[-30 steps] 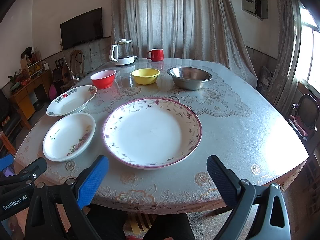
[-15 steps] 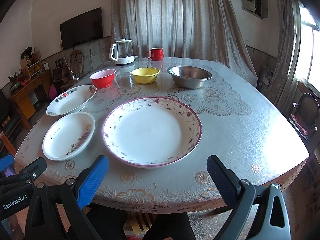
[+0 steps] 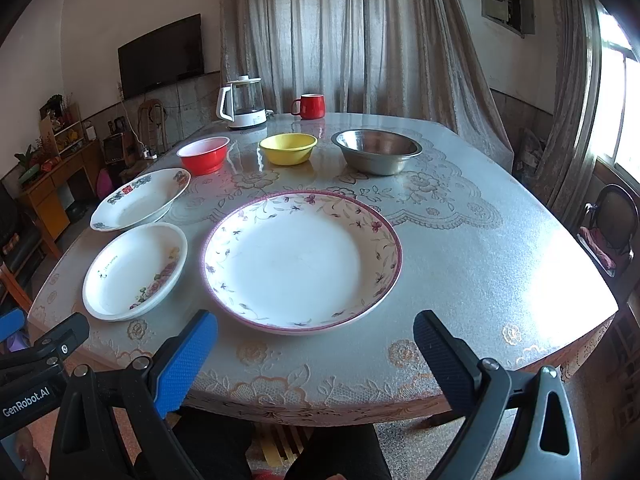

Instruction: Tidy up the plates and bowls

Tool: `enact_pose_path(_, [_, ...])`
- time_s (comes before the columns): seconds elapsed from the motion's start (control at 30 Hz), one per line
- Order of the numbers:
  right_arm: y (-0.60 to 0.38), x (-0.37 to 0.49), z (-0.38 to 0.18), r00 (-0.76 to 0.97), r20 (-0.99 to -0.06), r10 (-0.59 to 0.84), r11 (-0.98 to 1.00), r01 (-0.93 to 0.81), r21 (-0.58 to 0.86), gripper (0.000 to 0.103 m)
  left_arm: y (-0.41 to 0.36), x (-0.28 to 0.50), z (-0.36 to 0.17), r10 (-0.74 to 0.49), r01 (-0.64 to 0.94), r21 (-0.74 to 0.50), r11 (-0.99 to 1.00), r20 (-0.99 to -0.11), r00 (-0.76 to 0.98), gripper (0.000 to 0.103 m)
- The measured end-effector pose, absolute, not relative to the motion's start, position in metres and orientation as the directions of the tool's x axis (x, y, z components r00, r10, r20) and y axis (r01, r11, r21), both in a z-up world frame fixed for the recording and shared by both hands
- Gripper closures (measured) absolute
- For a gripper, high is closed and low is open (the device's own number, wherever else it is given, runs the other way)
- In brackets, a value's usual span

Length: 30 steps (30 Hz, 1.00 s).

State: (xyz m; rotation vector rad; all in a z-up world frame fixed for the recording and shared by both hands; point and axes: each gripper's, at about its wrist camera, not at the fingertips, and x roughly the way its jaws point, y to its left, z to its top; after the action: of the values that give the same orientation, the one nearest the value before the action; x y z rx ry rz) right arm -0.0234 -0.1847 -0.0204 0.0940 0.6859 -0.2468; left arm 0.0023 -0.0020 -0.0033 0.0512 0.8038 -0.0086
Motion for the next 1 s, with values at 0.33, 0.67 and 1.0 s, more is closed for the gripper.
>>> enact_pose_path(0.33, [-0.186, -0.019, -0.023, 0.743, -0.644, -0.181, 0.969, 0.247, 0.012, 0.002, 0.005, 0.010, -0.004, 0.035, -0.004, 0.043, 0.999, -0.728, 0.685, 0.000])
enact_pose_path(0.67, [-0.207, -0.009, -0.021, 0.741, -0.648, -0.176, 0.962, 0.270, 0.048, 0.003, -0.015, 0.022, 0.007, -0.040, 0.114, 0.066, 0.991, -0.671, 0.740, 0.000])
enact_pose_path(1.0, [-0.275, 0.023, -0.027, 0.686, -0.693, -0.222, 0.933, 0.356, 0.054, 0.012, -0.060, 0.068, 0.010, -0.139, 0.228, 0.023, 0.973, -0.730, 0.669, 0.000])
